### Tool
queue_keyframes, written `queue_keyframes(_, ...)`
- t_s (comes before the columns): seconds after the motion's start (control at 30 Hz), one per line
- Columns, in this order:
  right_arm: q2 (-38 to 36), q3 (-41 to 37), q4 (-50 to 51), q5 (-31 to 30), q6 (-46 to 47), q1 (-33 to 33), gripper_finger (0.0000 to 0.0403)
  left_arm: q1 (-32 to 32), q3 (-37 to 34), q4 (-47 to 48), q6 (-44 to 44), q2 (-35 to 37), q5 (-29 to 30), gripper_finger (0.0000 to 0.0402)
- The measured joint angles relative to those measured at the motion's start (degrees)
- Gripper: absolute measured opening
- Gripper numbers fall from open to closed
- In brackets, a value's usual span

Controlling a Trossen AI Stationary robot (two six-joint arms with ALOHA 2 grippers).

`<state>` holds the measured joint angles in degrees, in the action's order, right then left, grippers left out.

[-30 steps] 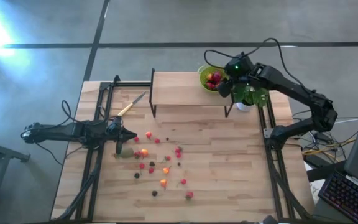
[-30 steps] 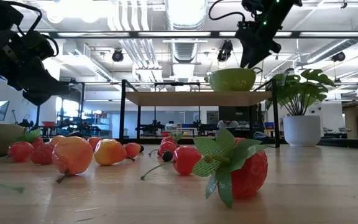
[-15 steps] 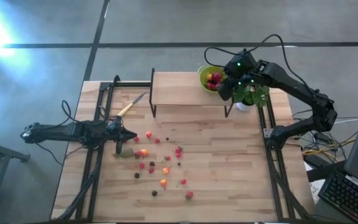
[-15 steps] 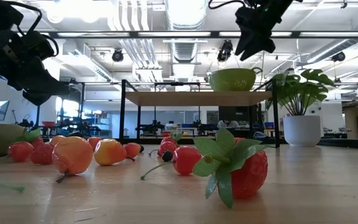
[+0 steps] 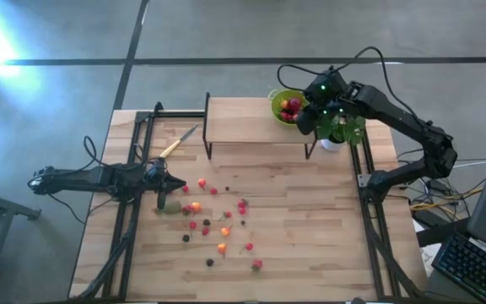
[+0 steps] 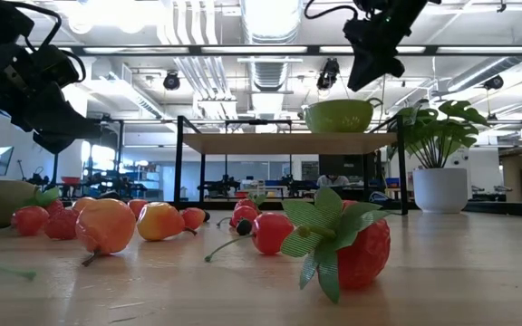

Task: Build produce basket
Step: Put the red cherry into the green basket

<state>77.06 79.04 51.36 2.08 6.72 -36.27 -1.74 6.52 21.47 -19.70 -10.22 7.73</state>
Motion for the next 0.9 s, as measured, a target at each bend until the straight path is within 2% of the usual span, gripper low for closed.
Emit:
queue_keyframes(0.1,0.0,0.3,1.5,-4.2,1.9,-0.1,0.0067,0.0,0.0,0.0,0.0,0.0,0.0,0.0021)
queue_keyframes(0.23,-0.1,0.3,2.0,4.4,2.1,-0.2,0.0053,0.0,0.0,0.0,0.0,0.0,0.0,0.0021)
queue_keyframes(0.27,-0.2,0.3,2.0,8.6,1.7,-0.2,0.005,0.0,0.0,0.0,0.0,0.0,0.0,0.0021)
queue_keyframes(0.43,-0.5,0.2,0.3,40.4,-2.1,2.1,0.0036,0.0,0.0,0.0,0.0,0.0,0.0,0.0021)
queue_keyframes(0.5,-0.7,0.2,-0.8,47.0,-2.4,4.6,0.0033,0.0,0.0,0.0,0.0,0.0,0.0,0.0021)
queue_keyframes(0.53,-0.9,0.1,-1.4,48.1,-2.9,6.2,0.0033,0.0,0.0,0.0,0.0,0.0,0.0,0.0021)
queue_keyframes(0.63,-1.6,0.1,-2.7,45.4,-4.2,11.0,0.0035,0.0,0.0,0.0,0.0,0.0,0.0,0.0021)
queue_keyframes(0.9,-2.3,-0.8,-2.6,18.9,-5.7,30.6,0.0035,0.0,0.0,0.0,0.0,0.0,0.0,0.0021)
